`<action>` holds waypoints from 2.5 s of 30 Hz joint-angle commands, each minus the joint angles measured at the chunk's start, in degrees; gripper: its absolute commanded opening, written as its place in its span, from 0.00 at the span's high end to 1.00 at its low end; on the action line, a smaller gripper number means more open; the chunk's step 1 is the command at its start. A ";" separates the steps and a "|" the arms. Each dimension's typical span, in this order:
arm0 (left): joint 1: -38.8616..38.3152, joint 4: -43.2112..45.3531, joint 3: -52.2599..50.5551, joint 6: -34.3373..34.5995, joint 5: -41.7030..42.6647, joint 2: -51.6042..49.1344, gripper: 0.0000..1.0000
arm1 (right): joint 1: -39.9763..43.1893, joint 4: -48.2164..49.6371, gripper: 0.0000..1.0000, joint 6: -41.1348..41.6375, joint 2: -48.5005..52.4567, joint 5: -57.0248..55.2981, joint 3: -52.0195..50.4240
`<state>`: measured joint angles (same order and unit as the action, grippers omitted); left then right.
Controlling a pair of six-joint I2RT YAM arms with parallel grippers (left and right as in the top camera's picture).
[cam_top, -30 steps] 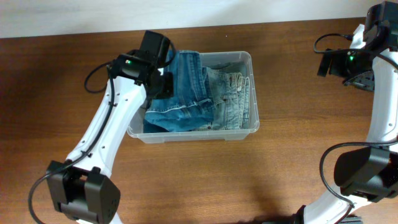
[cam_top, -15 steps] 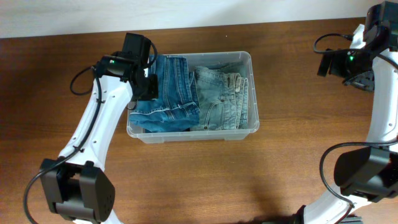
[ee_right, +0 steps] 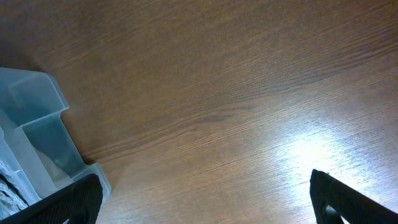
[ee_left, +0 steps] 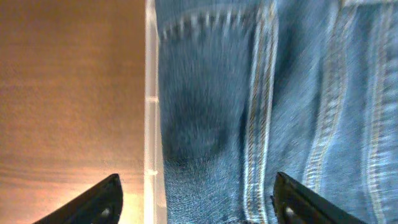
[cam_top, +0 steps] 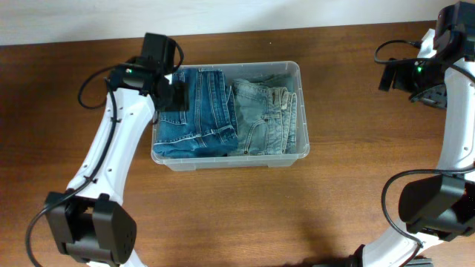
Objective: Pack container
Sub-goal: 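Press the dark blue jeans down into the container with the left gripper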
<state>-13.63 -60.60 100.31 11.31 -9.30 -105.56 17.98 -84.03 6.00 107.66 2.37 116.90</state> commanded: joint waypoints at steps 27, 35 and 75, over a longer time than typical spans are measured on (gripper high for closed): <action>-3.26 2.05 3.41 -0.74 -1.05 -17.27 0.95 | 0.04 -0.15 0.01 0.00 -0.46 -0.50 0.31; -3.23 -1.11 9.99 -0.72 -1.01 -15.06 0.99 | 0.04 -0.15 0.01 0.00 -0.46 -0.50 0.31; -7.19 -11.02 16.94 -0.68 9.03 -14.78 0.99 | 0.04 -0.15 0.01 0.00 -0.46 -0.50 0.31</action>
<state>-20.16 -70.39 116.81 10.68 -3.75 -119.85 17.98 -84.03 6.00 107.66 2.37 116.90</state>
